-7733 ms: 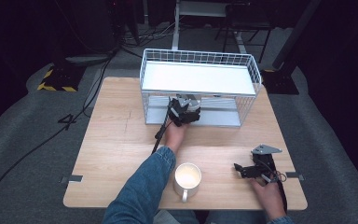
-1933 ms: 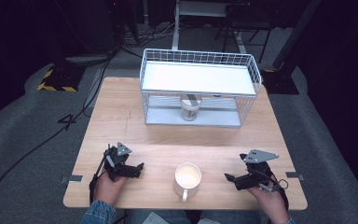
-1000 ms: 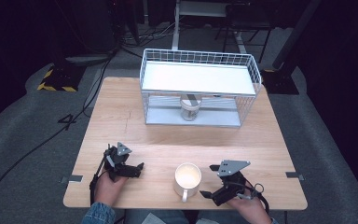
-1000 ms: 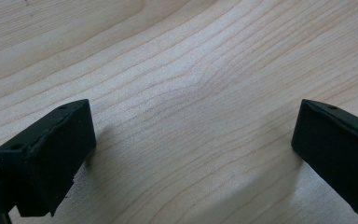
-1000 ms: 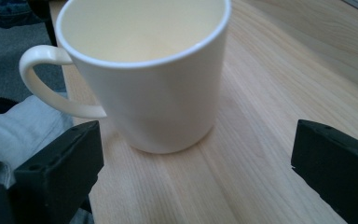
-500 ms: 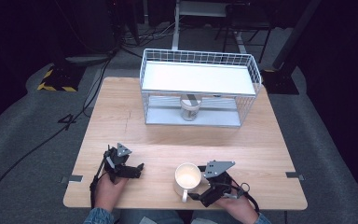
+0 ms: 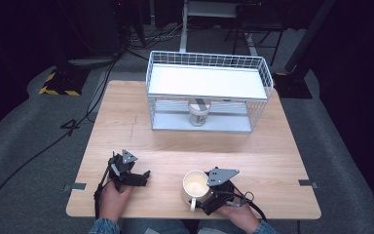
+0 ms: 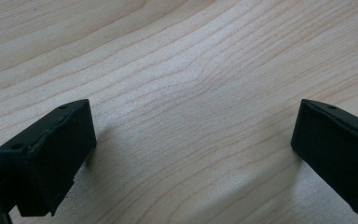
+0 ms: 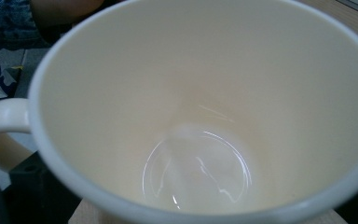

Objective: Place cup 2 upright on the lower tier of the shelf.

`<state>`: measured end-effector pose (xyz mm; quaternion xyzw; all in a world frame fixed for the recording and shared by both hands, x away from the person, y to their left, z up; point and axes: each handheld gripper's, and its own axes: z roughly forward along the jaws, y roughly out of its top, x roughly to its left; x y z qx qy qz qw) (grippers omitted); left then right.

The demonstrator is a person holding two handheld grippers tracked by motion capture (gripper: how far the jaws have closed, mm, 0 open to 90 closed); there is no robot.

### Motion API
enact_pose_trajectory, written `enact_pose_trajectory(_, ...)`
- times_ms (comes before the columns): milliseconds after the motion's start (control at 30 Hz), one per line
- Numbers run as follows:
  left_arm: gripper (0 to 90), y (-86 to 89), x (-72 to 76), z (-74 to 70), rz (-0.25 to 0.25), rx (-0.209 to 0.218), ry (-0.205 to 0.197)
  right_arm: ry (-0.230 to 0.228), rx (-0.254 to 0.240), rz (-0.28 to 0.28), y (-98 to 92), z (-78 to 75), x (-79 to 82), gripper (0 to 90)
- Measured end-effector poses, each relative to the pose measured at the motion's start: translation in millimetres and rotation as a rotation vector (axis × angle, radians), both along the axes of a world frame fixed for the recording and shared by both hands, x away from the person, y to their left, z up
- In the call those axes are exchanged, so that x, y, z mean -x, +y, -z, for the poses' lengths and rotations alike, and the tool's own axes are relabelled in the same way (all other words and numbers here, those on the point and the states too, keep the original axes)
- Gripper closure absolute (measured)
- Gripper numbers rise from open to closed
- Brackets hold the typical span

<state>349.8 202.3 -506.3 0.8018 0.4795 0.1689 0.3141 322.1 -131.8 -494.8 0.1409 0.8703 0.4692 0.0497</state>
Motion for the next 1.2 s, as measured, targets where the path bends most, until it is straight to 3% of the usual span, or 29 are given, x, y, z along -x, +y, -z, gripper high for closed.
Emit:
enact_pose_trajectory(200, 0.2, 0.0, -0.4, -0.1, 0.0, -0.002, 0.001, -0.045, -0.04, -0.006, 0.6, 2.3, 2.5, 7.1)
enact_pose_trajectory(1200, 0.2, -0.1, -0.5, -0.2, -0.002, -0.003, 0.001, -0.066, -0.047, 0.005, -2.3, -2.3, 4.3, 8.0)
